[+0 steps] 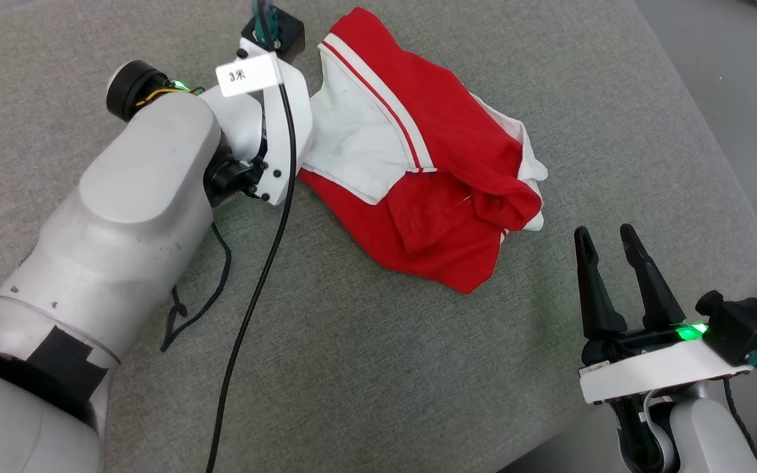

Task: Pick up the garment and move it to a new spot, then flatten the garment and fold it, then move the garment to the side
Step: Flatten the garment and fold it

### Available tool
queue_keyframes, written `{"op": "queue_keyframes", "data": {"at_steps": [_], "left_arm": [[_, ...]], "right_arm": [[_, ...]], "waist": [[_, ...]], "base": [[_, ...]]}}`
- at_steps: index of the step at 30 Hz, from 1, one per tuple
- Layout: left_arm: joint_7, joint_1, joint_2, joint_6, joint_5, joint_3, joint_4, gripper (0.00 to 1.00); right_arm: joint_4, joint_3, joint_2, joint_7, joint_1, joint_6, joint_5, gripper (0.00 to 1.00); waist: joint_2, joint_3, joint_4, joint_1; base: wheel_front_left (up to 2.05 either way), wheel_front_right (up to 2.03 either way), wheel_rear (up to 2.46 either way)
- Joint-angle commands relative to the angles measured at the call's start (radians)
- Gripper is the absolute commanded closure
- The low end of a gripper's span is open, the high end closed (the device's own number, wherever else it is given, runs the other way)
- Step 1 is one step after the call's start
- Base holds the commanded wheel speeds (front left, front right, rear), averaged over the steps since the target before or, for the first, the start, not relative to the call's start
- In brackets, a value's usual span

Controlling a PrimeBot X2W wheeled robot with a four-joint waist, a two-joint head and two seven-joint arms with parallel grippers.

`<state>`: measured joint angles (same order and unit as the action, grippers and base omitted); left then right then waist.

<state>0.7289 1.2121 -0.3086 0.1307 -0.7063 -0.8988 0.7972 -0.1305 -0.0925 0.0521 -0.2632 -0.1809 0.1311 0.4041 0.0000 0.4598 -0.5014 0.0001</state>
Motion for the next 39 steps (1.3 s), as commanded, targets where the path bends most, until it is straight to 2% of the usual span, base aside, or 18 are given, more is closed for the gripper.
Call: {"op": "queue_keyframes", "data": {"at_steps": [1,2,3,9,14,18,24,30,39], "left_arm": [[0.010,-0.016,-0.013,-0.001,0.003,-0.027,0.009,0.00],[0.015,-0.024,-0.016,-0.001,-0.005,-0.040,0.006,0.52],[0.018,-0.032,-0.020,-0.001,-0.017,-0.051,0.005,1.00],[-0.015,-0.039,-0.046,-0.002,-0.061,-0.069,0.006,1.00],[-0.070,-0.035,-0.041,-0.002,-0.090,-0.052,0.017,1.00],[-0.131,-0.054,-0.034,-0.001,-0.136,-0.044,0.007,1.00],[-0.206,-0.094,-0.059,-0.001,-0.206,-0.033,-0.038,1.00],[-0.259,-0.152,-0.122,-0.001,-0.259,-0.025,-0.091,1.00],[-0.272,-0.308,-0.252,-0.005,-0.339,-0.005,-0.162,1.00]], "right_arm": [[0.000,-0.004,-0.003,-0.002,-0.009,-0.001,0.007,0.00],[0.001,-0.004,-0.003,-0.002,-0.011,-0.001,0.007,0.00],[0.002,-0.002,-0.003,-0.002,-0.012,-0.001,0.006,0.00],[0.008,0.016,-0.003,-0.002,-0.004,-0.001,-0.007,0.00],[0.010,0.033,-0.003,-0.002,-0.002,-0.001,-0.026,0.00],[0.007,0.061,-0.003,-0.002,0.011,-0.001,-0.060,0.00],[-0.003,0.100,-0.003,-0.002,0.024,-0.001,-0.103,0.00],[-0.021,0.117,-0.002,0.001,0.040,-0.001,-0.124,0.00],[-0.031,0.149,0.003,0.024,0.065,-0.001,-0.141,0.00]], "waist": [[0.0000,0.002,-0.001,-0.0001],[0.0000,0.002,-0.001,-0.0001],[0.0000,0.002,-0.001,-0.0001],[0.0000,0.002,0.017,-0.0001],[0.0000,-0.021,0.051,-0.0001],[0.0000,-0.083,0.110,-0.0001],[0.0000,-0.172,0.221,-0.0001],[0.0000,-0.234,0.322,-0.0001],[0.0000,-0.295,0.427,-0.0001]], "base": [[0.00,0.00,0.00],[0.00,0.00,0.00],[0.00,0.00,0.00],[0.00,0.00,0.00],[0.00,0.00,0.00],[0.00,0.00,0.00],[0.00,0.00,0.00],[0.00,0.00,0.00],[0.00,0.00,0.00]]}}
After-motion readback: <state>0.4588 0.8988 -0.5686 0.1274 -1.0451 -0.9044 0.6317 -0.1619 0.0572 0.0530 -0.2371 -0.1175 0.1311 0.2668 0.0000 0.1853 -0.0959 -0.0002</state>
